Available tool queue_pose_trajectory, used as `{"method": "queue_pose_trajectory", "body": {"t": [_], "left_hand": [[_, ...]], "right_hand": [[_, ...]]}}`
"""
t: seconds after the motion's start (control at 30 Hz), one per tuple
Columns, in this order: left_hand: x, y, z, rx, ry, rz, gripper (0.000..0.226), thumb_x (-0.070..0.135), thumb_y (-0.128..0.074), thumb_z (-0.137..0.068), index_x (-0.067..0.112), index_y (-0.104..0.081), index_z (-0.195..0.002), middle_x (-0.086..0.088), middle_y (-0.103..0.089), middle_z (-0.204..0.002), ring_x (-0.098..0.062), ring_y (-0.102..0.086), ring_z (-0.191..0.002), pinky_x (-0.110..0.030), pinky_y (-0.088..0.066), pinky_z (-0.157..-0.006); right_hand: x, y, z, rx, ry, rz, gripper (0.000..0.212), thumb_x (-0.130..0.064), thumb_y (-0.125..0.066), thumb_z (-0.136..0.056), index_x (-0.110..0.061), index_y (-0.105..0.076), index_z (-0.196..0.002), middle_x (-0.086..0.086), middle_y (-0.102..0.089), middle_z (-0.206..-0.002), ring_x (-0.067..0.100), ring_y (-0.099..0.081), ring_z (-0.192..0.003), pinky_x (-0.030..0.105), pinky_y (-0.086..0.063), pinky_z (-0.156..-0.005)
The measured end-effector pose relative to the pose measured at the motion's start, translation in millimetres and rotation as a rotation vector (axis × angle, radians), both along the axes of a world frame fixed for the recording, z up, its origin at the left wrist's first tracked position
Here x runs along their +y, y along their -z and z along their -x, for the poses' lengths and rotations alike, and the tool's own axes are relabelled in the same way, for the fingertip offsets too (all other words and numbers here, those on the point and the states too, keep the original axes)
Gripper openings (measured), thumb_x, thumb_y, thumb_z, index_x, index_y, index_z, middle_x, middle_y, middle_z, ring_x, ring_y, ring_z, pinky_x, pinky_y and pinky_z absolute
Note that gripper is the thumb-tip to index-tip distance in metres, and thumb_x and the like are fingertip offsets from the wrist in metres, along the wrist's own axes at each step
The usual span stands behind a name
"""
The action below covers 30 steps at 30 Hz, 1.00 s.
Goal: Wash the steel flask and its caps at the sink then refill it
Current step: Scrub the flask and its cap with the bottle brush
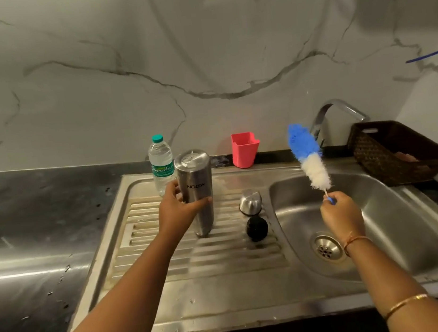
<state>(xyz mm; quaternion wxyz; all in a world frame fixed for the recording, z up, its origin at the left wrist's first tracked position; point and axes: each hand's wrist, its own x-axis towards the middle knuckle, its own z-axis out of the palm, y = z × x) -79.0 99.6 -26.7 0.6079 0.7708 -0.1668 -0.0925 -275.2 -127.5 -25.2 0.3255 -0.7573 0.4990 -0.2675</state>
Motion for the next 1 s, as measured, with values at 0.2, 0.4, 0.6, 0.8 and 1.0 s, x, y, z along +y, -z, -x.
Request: {"method": "queue_pose_trajectory", "body": {"t": [0.2, 0.4, 0.6, 0.8, 1.0], "left_hand": [[-16, 6, -20, 0.025, -0.041, 0.01, 0.06, 0.02, -0.085, -0.067, 0.023, -0.046, -0.113, 0.006, -0.053, -0.108, -0.015, -0.052, -0.101, -0.029, -0.045, -0.083], [-25, 10, -21, -0.02, -0.084, -0.024, 0.063, 0.026, -0.086, -0.065, 0.025, -0.045, -0.113, 0.008, -0.053, -0.108, -0.012, -0.05, -0.099, -0.027, -0.043, -0.082], [-27, 17, -19, -0.047, -0.106, -0.066, 0.071, 0.032, -0.085, -0.065, 0.022, -0.045, -0.122, 0.0, -0.057, -0.126, -0.019, -0.054, -0.113, -0.029, -0.045, -0.087], [-29, 16, -20, -0.056, -0.096, -0.06, 0.072, 0.029, -0.084, -0.067, 0.02, -0.044, -0.126, -0.003, -0.055, -0.131, -0.024, -0.053, -0.12, -0.033, -0.045, -0.091], [-30, 17, -19, -0.079, -0.077, -0.047, 0.072, 0.025, -0.083, -0.07, 0.019, -0.042, -0.129, -0.004, -0.055, -0.131, -0.025, -0.052, -0.12, -0.031, -0.044, -0.09]], "right_hand": [[-21, -4, -17, -0.01, -0.029, 0.011, 0.013, -0.011, -0.044, -0.092, -0.008, -0.056, -0.086, 0.011, -0.055, -0.078, 0.027, -0.048, -0.07, 0.031, -0.034, -0.064], [-34, -12, -33, -0.016, -0.034, 0.028, 0.018, -0.013, -0.045, -0.094, -0.007, -0.061, -0.1, 0.009, -0.056, -0.086, 0.025, -0.049, -0.078, 0.028, -0.033, -0.067], [-42, -16, -47, -0.016, -0.042, 0.022, 0.025, -0.013, -0.045, -0.095, -0.004, -0.061, -0.111, 0.016, -0.061, -0.099, 0.023, -0.048, -0.08, 0.027, -0.032, -0.069], [-45, -9, -46, -0.008, -0.017, 0.083, 0.026, -0.014, -0.044, -0.094, -0.004, -0.061, -0.111, 0.02, -0.064, -0.103, 0.035, -0.057, -0.091, 0.028, -0.034, -0.071], [-56, -4, -42, 0.041, -0.041, 0.078, 0.025, -0.014, -0.047, -0.093, -0.005, -0.063, -0.11, 0.016, -0.063, -0.096, 0.034, -0.058, -0.09, 0.029, -0.036, -0.07]]}}
